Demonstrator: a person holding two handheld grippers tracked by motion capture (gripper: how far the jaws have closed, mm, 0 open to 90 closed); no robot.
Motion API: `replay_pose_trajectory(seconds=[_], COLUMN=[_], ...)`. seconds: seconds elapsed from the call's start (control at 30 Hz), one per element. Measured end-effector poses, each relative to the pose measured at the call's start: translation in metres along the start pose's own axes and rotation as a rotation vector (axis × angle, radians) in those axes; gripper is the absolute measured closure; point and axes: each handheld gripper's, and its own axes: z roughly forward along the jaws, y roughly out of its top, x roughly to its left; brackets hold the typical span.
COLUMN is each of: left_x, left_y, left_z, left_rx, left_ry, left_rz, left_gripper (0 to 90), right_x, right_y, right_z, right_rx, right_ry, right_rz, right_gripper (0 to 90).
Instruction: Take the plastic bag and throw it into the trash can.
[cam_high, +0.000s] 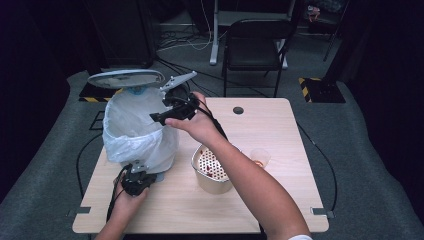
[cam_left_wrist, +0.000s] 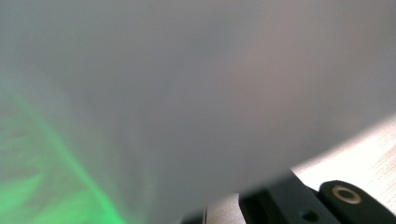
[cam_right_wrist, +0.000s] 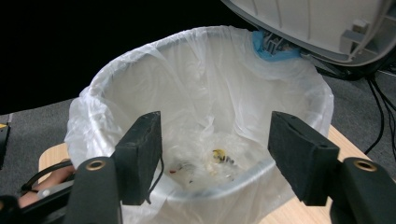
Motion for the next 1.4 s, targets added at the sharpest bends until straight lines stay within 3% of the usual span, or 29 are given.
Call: replay_pose_trajectory(seconds=[0.33,0.4,0.43,0.77,1.1,1.4], left_x=[0.000,-0.001,0.001,0.001,0.001,0.002], left_y=[0.000,0.000,0.000,0.000,0.000,0.000], left_z=[0.000,0.001,0.000,-0.001,-0.001,-0.001], left_rx=[-0.001,-0.012,0.000,0.002,0.002,0.002], left_ry=[0.003,0.000,-0.003,-0.009,-0.009,-0.010], left_rz=[0.000,-0.017,0.015,0.019,0.022,0.023], left_gripper=[90.0,90.0,90.0,90.0,90.0,90.0], right_x=[0.001,-0.001,-0.004,-0.026,-0.041,-0.058], right_y=[-0.020,-0.027,-0.031,-0.066,-0.109,-0.151], right_z=[-0.031,-0.038,-0.043,-0.071,-0.078,-0.078], right_rx=[0.018,0.023,0.022,0.026,0.058,0.099], right_ry=[-0.033,-0.046,-0.053,-0.110,-0.163,-0.191], right_rz=[-0.019,-0.011,-0.003,0.042,0.053,0.118], right_gripper=[39.7,40.3,40.5,49.2,61.5,64.4])
